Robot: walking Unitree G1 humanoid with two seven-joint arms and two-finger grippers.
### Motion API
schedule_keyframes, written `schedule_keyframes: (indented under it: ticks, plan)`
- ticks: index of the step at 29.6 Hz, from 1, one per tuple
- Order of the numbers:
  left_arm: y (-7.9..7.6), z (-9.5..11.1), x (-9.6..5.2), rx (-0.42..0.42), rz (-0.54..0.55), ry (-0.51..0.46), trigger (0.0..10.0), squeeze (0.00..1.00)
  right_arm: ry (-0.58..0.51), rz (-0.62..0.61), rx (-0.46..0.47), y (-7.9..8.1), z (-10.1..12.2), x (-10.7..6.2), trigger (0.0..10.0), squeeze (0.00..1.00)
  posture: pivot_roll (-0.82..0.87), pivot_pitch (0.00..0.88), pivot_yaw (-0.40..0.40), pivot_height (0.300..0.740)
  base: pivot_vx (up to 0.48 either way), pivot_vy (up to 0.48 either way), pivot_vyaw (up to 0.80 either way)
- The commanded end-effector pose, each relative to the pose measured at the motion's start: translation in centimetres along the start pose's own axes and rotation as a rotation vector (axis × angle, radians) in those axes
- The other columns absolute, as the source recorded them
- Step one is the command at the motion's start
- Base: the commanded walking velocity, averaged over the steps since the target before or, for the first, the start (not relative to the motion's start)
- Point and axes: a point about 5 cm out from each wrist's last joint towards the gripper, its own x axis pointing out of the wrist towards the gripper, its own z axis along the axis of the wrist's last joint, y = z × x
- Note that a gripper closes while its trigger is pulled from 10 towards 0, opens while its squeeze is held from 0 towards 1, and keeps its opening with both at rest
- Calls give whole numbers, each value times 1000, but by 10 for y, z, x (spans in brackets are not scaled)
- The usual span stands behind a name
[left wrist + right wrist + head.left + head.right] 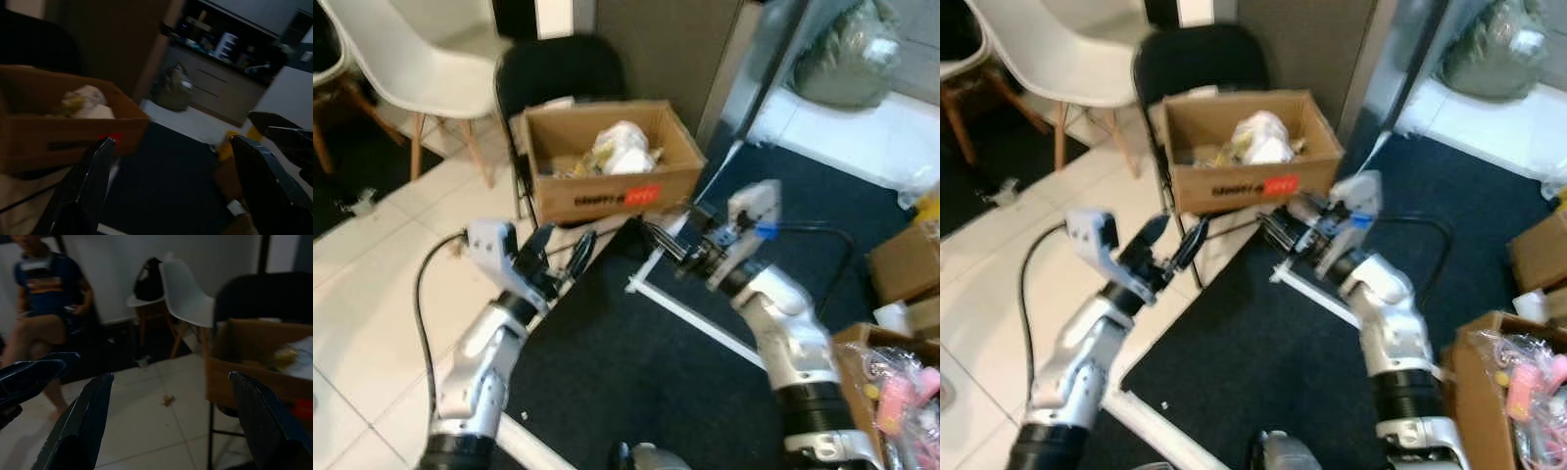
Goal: Picking trash to rubbish bin
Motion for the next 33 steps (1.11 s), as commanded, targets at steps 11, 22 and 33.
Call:
schedule_keyframes:
  ticks: [11, 22, 33]
  plan:
    - [1, -2, -1, -7, 3, 6, 10000, 0, 7, -8, -10, -4, 1, -2, 10000, 0, 13, 0, -32, 740, -396, 0, 0]
    - [1, -1, -1, -8, 1, 5, 10000, 0, 14, -4, -16, -3, 2, -1, 10000, 0, 9, 0, -29, 740, -448, 0, 0]
    - [1, -1, 0, -10, -1, 5, 10000, 0, 16, 0, -17, -3, 2, 0, 10000, 0, 6, 0, -27, 740, -447, 0, 0]
